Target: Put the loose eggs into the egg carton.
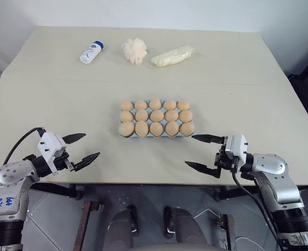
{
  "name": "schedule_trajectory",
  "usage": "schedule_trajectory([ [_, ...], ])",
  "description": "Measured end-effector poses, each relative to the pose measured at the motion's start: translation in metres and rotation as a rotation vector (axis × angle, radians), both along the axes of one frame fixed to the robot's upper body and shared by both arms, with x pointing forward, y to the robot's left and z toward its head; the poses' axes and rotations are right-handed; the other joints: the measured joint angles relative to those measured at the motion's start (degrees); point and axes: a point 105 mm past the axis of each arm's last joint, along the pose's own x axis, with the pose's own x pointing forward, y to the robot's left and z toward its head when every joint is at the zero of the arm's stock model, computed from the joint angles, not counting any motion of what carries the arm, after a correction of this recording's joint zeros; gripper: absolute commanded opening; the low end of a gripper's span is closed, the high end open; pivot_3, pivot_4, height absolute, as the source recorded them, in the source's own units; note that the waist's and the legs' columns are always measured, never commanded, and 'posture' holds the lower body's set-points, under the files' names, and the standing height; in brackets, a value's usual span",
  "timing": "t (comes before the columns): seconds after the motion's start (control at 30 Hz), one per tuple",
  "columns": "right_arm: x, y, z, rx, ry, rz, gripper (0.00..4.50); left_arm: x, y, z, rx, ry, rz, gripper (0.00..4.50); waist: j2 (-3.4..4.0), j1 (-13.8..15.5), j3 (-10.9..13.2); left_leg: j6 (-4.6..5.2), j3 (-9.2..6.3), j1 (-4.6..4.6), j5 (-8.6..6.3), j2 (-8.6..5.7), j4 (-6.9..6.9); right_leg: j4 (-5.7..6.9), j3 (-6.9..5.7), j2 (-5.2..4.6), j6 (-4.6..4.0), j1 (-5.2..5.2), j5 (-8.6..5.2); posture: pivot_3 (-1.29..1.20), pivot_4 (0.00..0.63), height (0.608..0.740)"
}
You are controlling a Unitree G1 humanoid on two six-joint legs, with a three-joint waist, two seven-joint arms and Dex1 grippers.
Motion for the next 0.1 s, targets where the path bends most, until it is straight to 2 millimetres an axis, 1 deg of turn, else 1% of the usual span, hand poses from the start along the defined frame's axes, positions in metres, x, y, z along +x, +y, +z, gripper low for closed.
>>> schedule_trajectory([
  [0.07,0.0014,-0.0010,0.0002,0.001,-0.006,-0.004,4.50,-0.0010,-0.0010,0.0007,0.005,-0.010,-0.015,4.48,0.00,-0.1,0.0,0.00,0.05,0.01,0.01,-0.01,-0.12,-0.01,0.03,0.00,0.04,-0.04,0.02,0.00,0.150,0.740],
  [0.1,0.0025,-0.0011,0.0013,0.001,-0.012,-0.004,4.50,-0.0011,-0.0014,0.0012,0.006,-0.016,-0.017,4.48,0.00,-0.1,0.0,-0.01,0.05,0.03,0.01,-0.01,-0.14,0.00,0.02,0.00,0.20,-0.05,0.11,0.00,0.150,0.740],
])
